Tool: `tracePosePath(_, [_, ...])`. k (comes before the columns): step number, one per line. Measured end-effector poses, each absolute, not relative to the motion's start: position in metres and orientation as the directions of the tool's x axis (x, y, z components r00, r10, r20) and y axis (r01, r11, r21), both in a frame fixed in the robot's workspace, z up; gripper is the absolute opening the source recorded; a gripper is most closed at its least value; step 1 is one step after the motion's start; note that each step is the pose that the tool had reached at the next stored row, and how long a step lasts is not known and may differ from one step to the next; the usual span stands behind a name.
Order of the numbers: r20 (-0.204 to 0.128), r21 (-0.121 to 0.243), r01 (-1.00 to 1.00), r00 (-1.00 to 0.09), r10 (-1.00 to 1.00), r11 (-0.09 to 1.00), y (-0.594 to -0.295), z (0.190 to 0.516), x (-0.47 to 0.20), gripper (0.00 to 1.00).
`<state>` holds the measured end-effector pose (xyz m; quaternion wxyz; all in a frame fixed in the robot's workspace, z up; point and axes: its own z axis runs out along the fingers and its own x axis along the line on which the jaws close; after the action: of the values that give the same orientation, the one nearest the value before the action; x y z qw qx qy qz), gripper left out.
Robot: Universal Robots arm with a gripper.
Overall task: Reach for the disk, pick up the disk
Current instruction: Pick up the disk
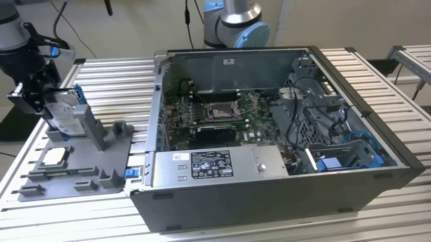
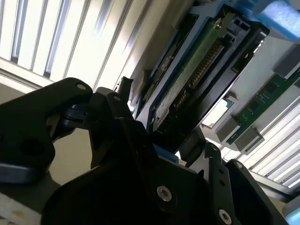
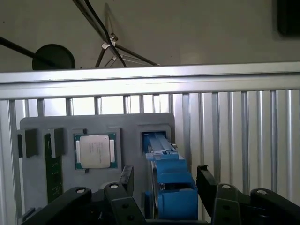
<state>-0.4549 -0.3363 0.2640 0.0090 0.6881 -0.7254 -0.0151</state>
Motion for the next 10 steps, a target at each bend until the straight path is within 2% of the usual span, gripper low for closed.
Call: tracePosePath(10, [-0.008,0.035,-0.999,-0.027,-1.0,0.027,-0.3363,0.2591,-0.4549,1.0])
